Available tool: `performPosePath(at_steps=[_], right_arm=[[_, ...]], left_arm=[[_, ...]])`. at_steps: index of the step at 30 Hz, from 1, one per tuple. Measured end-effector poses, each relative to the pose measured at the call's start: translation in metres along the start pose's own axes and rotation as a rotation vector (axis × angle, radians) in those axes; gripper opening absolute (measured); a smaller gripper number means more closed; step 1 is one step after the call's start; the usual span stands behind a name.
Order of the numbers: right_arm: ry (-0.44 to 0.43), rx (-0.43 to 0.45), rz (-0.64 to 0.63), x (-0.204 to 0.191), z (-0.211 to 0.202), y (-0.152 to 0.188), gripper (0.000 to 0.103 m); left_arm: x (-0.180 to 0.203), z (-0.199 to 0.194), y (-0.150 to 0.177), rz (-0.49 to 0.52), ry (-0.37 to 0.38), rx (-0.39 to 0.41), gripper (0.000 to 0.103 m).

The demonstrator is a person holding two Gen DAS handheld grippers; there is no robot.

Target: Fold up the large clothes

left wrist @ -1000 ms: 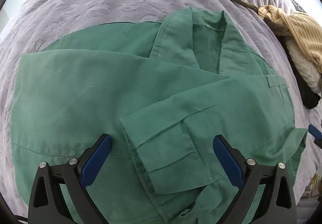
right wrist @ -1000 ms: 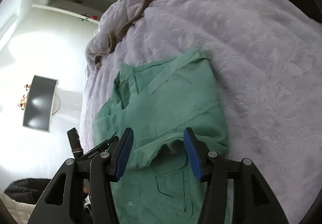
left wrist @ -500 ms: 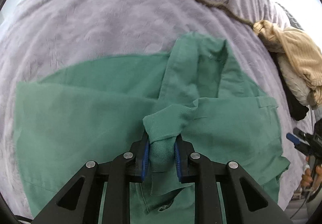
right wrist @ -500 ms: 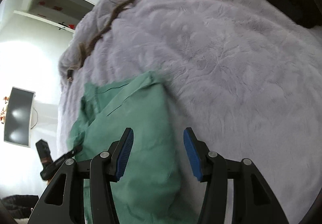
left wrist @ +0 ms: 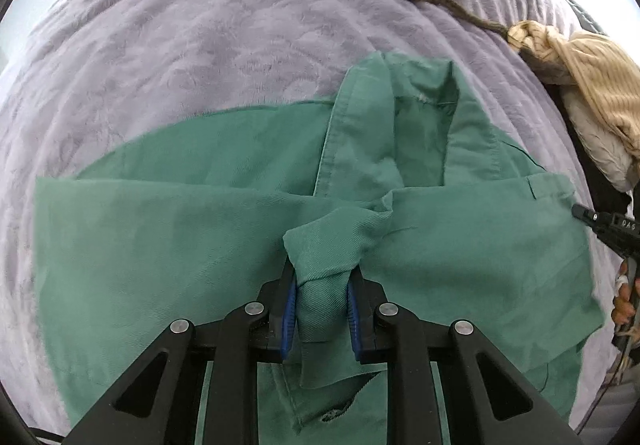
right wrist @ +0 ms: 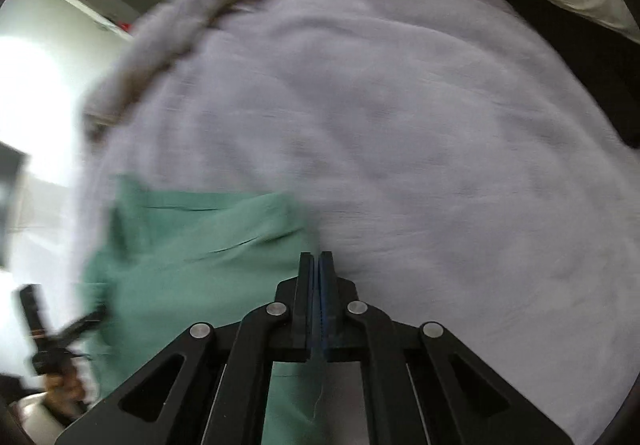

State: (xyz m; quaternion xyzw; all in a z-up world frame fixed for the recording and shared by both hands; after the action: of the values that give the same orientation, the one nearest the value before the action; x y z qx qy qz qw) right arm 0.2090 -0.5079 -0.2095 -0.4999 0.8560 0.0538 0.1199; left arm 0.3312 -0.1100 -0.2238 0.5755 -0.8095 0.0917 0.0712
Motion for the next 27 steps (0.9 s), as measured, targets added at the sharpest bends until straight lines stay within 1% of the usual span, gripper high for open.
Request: performPosePath(at_steps=[1,2,4,6,7,8,9,10,12,13,14,15,16,17,18,19,20,21,23,24,27], right_arm=[[-0.048,-0.013,0.044,0.009,0.003,0.004,0.001],[-0.138,-0.006,0.099,0.015,-0.002,0.012,0.001],[-0.229,0.014,0.137,0.017,-0.017,0.028,0.004],[-0.362,0.013,0.147,0.009,-0.038,0.058,0.013],[-0.423,0.012,0.145,0.004,-0.048,0.073,0.018],[-0.485,0.006,0.145,-0.003,-0.057,0.090,0.035],[-0.555,-0.007,0.143,-0.009,-0.065,0.108,0.058],[-0.611,-0.023,0.145,-0.015,-0.069,0.122,0.064],[-0.721,-0.091,0.183,-0.025,-0.063,0.152,0.065],[-0.747,-0.126,0.215,-0.028,-0.054,0.160,0.065],[-0.757,-0.154,0.254,-0.027,-0.042,0.165,0.065],[-0.750,-0.159,0.279,-0.025,-0.033,0.163,0.064],[-0.742,-0.151,0.302,-0.021,-0.027,0.161,0.064],[-0.752,-0.136,0.331,-0.019,-0.022,0.156,0.061],[-0.775,-0.117,0.361,-0.017,-0.018,0.149,0.054],[-0.773,-0.094,0.382,-0.014,-0.017,0.143,0.046],[-0.727,-0.072,0.393,-0.010,-0.014,0.140,0.021],[-0.630,-0.066,0.393,-0.005,-0.010,0.141,0.003],[-0.479,-0.070,0.371,0.005,0.001,0.149,0.003],[-0.420,-0.091,0.362,0.009,0.011,0.157,0.003],[-0.409,-0.103,0.348,0.015,0.024,0.172,0.002]], left_arm=[[0.000,0.003,-0.001,-0.013,-0.003,0.000,0.023],[-0.002,0.006,-0.001,-0.024,-0.002,0.000,0.023],[-0.002,0.007,0.000,-0.028,-0.005,0.006,0.023],[-0.001,0.005,0.001,-0.005,-0.015,0.008,0.023],[-0.001,0.005,0.001,0.005,-0.019,0.006,0.023],[-0.001,0.005,0.001,0.007,-0.019,0.005,0.023],[-0.002,0.005,0.001,0.004,-0.018,0.004,0.023],[-0.002,0.005,0.001,0.000,-0.019,0.004,0.023],[-0.001,0.005,0.001,-0.009,-0.024,0.007,0.023],[0.000,0.005,0.001,-0.011,-0.029,0.008,0.023],[0.002,0.006,-0.001,-0.012,-0.032,0.008,0.023],[0.002,0.007,-0.001,-0.011,-0.033,0.006,0.023],[0.002,0.007,-0.001,-0.010,-0.034,0.004,0.023],[0.002,0.006,-0.001,-0.009,-0.034,0.004,0.023],[0.003,0.006,-0.001,-0.006,-0.034,0.003,0.023],[0.003,0.006,-0.001,-0.004,-0.035,0.003,0.023],[0.003,0.006,-0.001,-0.002,-0.034,0.004,0.023],[0.003,0.006,-0.001,0.002,-0.036,0.005,0.023],[0.003,0.006,-0.001,0.006,-0.040,0.006,0.023],[0.004,0.007,-0.001,0.005,-0.039,0.007,0.023],[0.004,0.007,0.000,-0.002,-0.033,0.008,0.023]])
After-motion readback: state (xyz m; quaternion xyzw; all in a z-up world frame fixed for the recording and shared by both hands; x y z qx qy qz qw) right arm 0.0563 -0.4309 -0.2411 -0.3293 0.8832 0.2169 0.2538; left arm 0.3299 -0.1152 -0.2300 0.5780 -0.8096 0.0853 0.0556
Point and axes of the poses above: each gripper's, at about its wrist camera, not at the fingertips, and z roughly the way its jaws point, x to its right, y to its underside, the point moved 9 cm from there along z, roughly the way its jaws point, and after that the axes turned 15 degrees about -x, right-handed, at the moved point
